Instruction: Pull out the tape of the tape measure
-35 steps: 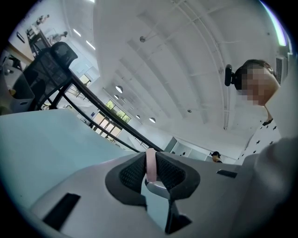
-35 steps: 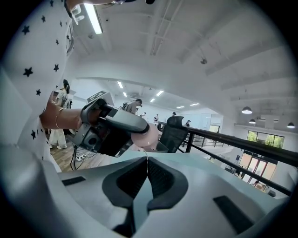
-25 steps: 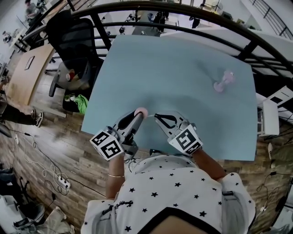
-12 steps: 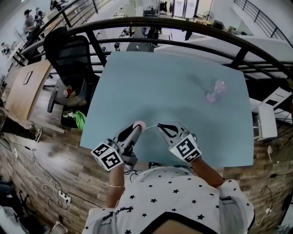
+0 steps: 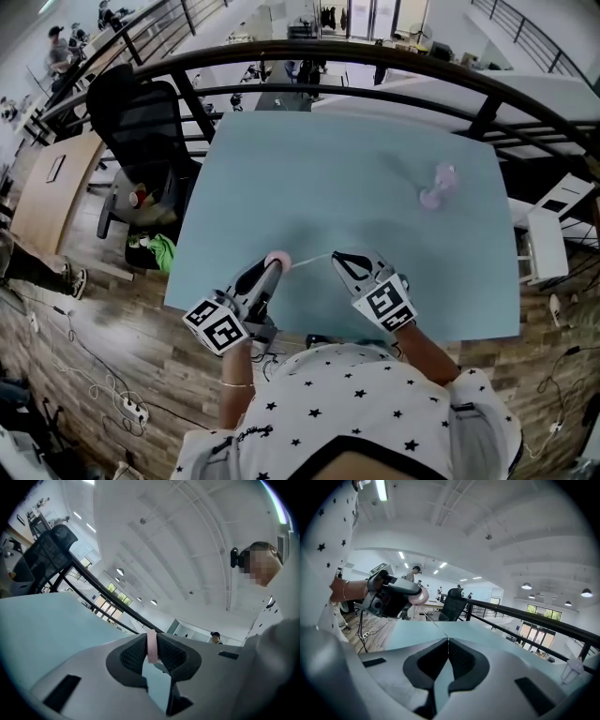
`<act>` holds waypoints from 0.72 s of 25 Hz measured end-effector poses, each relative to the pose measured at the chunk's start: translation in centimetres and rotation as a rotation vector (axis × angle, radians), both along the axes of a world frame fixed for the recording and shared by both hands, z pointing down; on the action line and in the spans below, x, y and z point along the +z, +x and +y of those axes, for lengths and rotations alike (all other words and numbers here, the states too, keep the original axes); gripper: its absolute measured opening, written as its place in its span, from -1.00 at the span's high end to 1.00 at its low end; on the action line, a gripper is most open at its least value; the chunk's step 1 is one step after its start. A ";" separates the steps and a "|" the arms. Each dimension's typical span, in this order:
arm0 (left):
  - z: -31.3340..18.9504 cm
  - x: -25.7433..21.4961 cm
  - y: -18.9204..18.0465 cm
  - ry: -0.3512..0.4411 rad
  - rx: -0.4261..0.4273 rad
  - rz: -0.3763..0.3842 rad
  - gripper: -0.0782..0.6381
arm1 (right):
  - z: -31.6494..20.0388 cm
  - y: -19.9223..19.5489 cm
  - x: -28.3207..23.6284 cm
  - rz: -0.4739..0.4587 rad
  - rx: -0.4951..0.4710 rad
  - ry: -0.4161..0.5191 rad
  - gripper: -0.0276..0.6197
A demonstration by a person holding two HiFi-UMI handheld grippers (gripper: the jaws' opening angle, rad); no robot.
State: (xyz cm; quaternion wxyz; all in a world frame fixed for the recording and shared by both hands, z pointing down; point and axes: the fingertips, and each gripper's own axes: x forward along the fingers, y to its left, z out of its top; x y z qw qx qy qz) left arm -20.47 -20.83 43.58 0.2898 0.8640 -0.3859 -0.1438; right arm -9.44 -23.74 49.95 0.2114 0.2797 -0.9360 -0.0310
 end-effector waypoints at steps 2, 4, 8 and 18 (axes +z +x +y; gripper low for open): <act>0.0 0.0 0.1 0.003 -0.002 -0.003 0.54 | -0.1 0.1 0.2 0.009 0.003 0.004 0.91; 0.1 -0.1 0.0 0.004 -0.006 -0.003 0.55 | -0.2 0.2 0.2 0.012 0.009 0.005 0.91; 0.0 -0.3 -0.6 0.010 -0.025 0.004 0.54 | -0.7 1.0 0.2 0.016 0.040 0.007 0.91; 0.0 -0.5 -1.1 0.022 -0.042 -0.001 0.54 | -1.7 3.6 0.3 0.020 0.120 0.008 0.91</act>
